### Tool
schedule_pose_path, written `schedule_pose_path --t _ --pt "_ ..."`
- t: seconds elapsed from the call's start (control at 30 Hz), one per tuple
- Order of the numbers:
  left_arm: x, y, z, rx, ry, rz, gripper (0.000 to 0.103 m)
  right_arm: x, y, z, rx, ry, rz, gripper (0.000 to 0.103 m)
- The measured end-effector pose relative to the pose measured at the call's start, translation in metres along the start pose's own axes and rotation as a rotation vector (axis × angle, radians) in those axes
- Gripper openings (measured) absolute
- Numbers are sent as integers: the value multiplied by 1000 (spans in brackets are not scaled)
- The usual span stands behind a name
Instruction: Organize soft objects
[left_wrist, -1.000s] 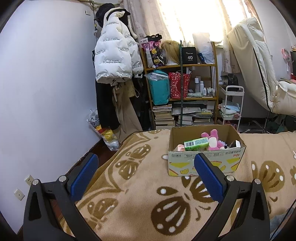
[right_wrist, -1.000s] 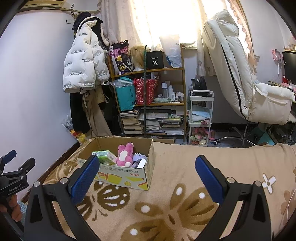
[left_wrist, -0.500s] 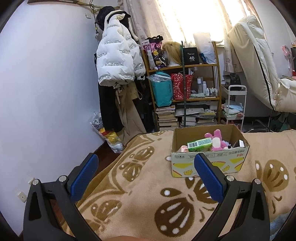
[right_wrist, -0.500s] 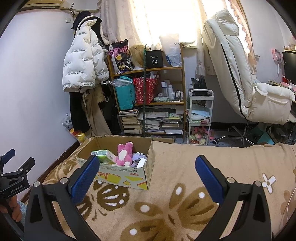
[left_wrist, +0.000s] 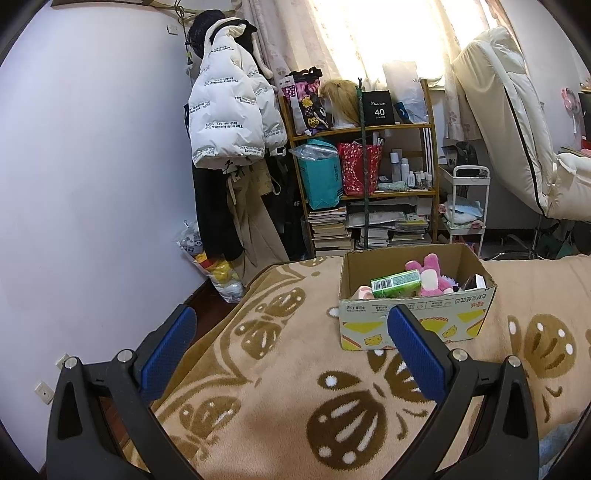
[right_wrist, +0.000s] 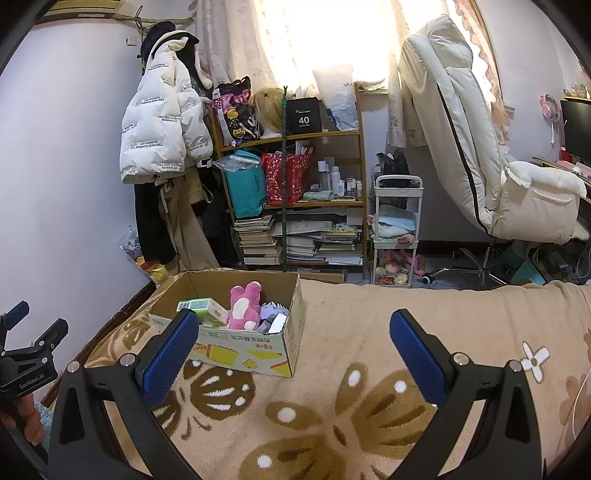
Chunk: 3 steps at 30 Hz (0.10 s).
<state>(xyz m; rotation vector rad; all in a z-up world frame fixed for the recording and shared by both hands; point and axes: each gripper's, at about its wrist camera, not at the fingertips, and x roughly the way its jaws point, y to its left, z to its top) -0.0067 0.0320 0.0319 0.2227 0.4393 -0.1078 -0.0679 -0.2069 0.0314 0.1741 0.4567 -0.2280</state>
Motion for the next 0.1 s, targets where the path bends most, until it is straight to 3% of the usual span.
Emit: schedule_pose_path --t 0.1 --pt "0 0 0 -1 1 0 102 0 0 1 -1 1 2 103"
